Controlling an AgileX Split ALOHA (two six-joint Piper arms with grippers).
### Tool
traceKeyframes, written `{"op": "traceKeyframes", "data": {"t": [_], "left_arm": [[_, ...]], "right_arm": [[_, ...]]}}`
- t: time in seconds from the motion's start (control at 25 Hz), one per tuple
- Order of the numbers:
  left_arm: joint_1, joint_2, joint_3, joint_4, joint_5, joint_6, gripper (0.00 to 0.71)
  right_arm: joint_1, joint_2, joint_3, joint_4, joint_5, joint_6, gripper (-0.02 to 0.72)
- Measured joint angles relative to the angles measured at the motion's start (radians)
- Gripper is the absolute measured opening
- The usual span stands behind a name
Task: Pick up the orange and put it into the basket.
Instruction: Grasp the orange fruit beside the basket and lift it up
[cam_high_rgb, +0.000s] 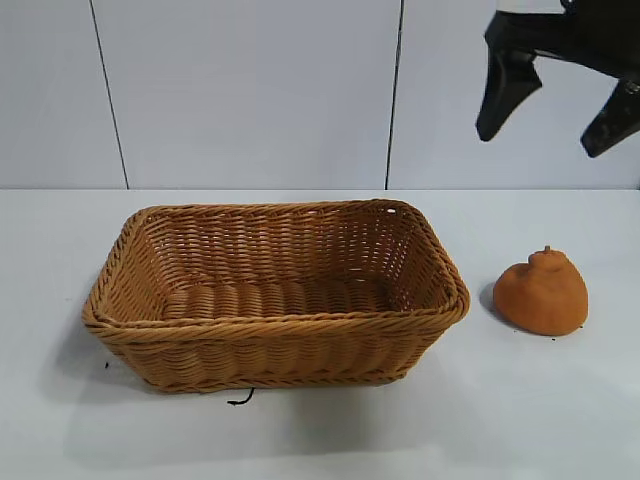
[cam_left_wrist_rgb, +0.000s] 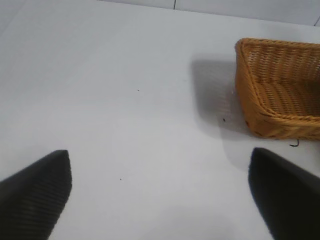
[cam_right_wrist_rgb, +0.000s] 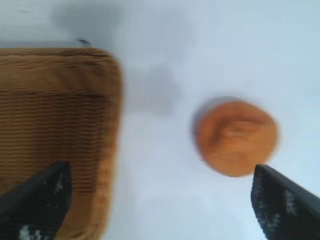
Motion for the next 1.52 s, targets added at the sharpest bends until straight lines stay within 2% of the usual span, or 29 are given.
{"op": "traceKeyframes", "data": {"t": [0.24, 0.68, 0.72, 0.76, 0.8, 0.92, 1.0, 1.04, 1.16, 1.52], "left_arm": [[0.000, 0.000, 0.000, 0.000, 0.000, 0.000, 0.692], [0.000, 0.000, 0.000, 0.000, 0.000, 0.003, 0.692], [0.000, 0.000, 0.000, 0.000, 0.000, 0.003, 0.692], [0.000, 0.000, 0.000, 0.000, 0.000, 0.003, 0.692], [0.000, 0.000, 0.000, 0.000, 0.000, 0.003, 0.692], [0.000, 0.000, 0.000, 0.000, 0.000, 0.003, 0.692], [0.000, 0.000, 0.000, 0.000, 0.000, 0.003, 0.692], [0.000, 0.000, 0.000, 0.000, 0.000, 0.003, 0.692], [0.000, 0.000, 0.000, 0.000, 0.000, 0.003, 0.692], [0.000, 0.000, 0.000, 0.000, 0.000, 0.003, 0.692]], "right_arm": [[-0.070, 0.150, -0.038, -0.014, 0.005, 0.008, 0.696], [-0.075, 0.377, -0.038, -0.017, 0.014, 0.010, 0.695], [-0.075, 0.380, -0.038, -0.022, 0.014, 0.010, 0.665], [-0.075, 0.380, -0.038, -0.026, 0.013, 0.010, 0.603], [-0.075, 0.380, -0.038, -0.031, 0.011, 0.010, 0.532], [-0.075, 0.380, -0.038, -0.046, 0.007, 0.010, 0.244], [-0.075, 0.380, -0.039, -0.049, 0.007, 0.007, 0.118], [-0.075, 0.380, -0.040, -0.049, 0.008, 0.006, 0.081], [-0.075, 0.380, -0.067, -0.050, 0.041, 0.003, 0.046], [-0.074, 0.293, -0.293, -0.051, 0.242, -0.018, 0.037]]}}
